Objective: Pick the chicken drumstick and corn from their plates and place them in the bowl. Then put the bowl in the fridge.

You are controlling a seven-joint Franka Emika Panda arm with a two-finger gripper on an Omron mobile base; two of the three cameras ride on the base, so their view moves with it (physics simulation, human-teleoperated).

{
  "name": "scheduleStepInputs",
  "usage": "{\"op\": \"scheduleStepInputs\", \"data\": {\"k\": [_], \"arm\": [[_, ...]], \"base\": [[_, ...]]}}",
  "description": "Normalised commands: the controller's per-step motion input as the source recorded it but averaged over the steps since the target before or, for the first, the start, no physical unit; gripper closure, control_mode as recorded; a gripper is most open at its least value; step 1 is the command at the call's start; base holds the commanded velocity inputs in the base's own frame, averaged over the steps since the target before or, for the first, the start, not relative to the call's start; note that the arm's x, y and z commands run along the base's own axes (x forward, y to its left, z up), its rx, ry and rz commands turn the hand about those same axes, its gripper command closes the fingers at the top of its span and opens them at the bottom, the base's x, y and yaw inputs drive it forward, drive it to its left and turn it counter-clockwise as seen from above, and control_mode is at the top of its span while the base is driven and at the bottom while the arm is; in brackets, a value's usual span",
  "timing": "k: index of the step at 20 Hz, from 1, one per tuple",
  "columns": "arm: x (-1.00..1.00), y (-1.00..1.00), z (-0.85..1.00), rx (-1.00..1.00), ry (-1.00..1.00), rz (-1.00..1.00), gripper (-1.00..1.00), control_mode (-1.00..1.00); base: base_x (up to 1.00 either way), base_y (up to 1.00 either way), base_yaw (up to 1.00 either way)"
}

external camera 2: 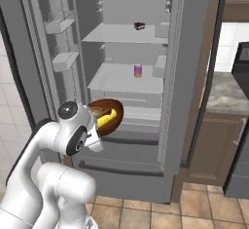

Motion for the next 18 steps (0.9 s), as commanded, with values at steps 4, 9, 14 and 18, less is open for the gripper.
{"op": "scheduleStepInputs", "data": {"k": [4, 9, 14, 18], "arm": [[0.00, 0.00, 0.00, 0.00, 0.00, 0.00, 1.00, 1.00], [0.00, 0.00, 0.00, 0.00, 0.00, 0.00, 1.00, 1.00], [0.00, 0.00, 0.00, 0.00, 0.00, 0.00, 1.00, 1.00], [0.00, 0.00, 0.00, 0.00, 0.00, 0.00, 1.00, 1.00]], "base": [[0.45, -0.33, 0.20], [0.39, -0.37, 0.21], [0.41, -0.38, 0.18], [0.42, -0.28, 0.24]]}}
